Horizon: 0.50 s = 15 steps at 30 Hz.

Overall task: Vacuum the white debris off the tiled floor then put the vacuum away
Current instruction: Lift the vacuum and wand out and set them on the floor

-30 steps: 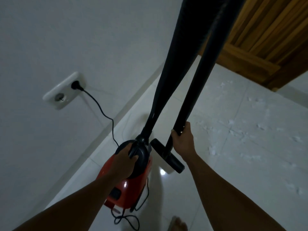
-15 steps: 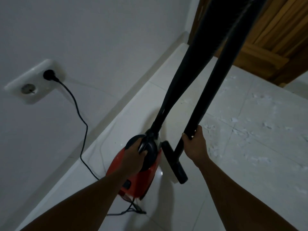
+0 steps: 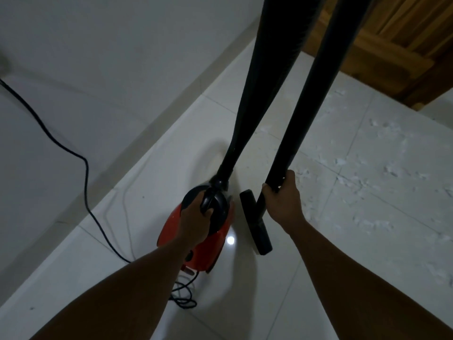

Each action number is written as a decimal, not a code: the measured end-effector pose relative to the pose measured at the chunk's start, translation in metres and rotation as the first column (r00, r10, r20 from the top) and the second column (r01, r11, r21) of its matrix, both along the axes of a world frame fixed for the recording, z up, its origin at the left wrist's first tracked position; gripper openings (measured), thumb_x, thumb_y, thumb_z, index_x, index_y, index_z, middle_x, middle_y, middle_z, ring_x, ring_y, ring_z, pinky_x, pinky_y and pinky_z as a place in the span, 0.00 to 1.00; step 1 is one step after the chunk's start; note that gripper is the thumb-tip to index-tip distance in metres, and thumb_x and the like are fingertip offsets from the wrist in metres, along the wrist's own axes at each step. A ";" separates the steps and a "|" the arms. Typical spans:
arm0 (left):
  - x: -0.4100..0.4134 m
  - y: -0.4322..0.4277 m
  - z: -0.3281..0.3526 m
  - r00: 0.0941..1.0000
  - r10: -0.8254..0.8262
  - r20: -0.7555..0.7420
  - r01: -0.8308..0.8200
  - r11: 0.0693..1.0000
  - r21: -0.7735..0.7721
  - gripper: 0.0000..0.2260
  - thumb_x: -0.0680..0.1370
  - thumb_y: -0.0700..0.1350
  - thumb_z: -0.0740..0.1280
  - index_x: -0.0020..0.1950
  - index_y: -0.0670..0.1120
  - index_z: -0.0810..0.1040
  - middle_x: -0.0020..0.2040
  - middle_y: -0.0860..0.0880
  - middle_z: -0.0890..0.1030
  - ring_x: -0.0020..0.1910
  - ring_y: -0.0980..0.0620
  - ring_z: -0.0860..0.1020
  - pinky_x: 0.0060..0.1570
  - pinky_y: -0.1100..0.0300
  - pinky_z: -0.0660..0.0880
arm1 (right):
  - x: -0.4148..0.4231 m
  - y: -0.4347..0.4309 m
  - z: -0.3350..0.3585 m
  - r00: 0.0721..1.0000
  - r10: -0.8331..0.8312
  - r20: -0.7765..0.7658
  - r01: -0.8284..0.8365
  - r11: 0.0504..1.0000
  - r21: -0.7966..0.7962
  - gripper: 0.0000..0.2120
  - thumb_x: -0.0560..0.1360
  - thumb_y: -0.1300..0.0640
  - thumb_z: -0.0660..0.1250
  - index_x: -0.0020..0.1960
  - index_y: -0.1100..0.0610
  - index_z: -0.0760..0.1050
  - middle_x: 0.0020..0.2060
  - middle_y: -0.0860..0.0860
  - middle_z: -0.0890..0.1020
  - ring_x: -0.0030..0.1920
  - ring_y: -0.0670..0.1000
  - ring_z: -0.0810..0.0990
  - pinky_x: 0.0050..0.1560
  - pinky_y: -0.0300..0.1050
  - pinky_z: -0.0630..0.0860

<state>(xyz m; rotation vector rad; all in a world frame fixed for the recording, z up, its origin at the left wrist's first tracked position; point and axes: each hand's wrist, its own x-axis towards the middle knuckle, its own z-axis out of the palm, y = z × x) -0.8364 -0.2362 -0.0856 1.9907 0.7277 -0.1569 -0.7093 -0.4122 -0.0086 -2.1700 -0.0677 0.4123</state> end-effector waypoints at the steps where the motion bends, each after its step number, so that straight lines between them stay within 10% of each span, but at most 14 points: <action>1: -0.001 0.001 -0.005 1.000 0.009 -0.011 -0.009 1.000 0.003 0.23 0.80 0.40 0.63 0.75 0.50 0.65 0.63 0.47 0.78 0.60 0.49 0.78 0.52 0.64 0.70 | -0.001 -0.001 -0.003 1.000 0.002 -0.006 -0.002 1.000 -0.006 0.16 0.80 0.63 0.67 0.64 0.61 0.66 0.41 0.48 0.75 0.37 0.47 0.78 0.34 0.38 0.71; 10: -0.014 0.015 -0.032 0.995 0.067 -0.077 -0.060 0.994 0.088 0.26 0.81 0.41 0.63 0.78 0.51 0.60 0.59 0.48 0.79 0.47 0.56 0.76 0.39 0.72 0.68 | -0.013 0.005 -0.032 0.999 0.005 -0.039 -0.005 1.000 -0.010 0.15 0.80 0.62 0.66 0.64 0.60 0.67 0.42 0.45 0.76 0.38 0.42 0.77 0.34 0.34 0.72; 15: -0.033 0.006 -0.015 0.957 0.280 -0.074 -0.272 0.956 0.109 0.29 0.74 0.46 0.72 0.73 0.49 0.64 0.60 0.48 0.74 0.60 0.47 0.75 0.59 0.53 0.74 | -0.019 0.012 -0.035 1.000 -0.003 -0.013 0.003 1.000 -0.018 0.17 0.81 0.63 0.67 0.66 0.63 0.67 0.43 0.42 0.73 0.39 0.40 0.76 0.33 0.27 0.71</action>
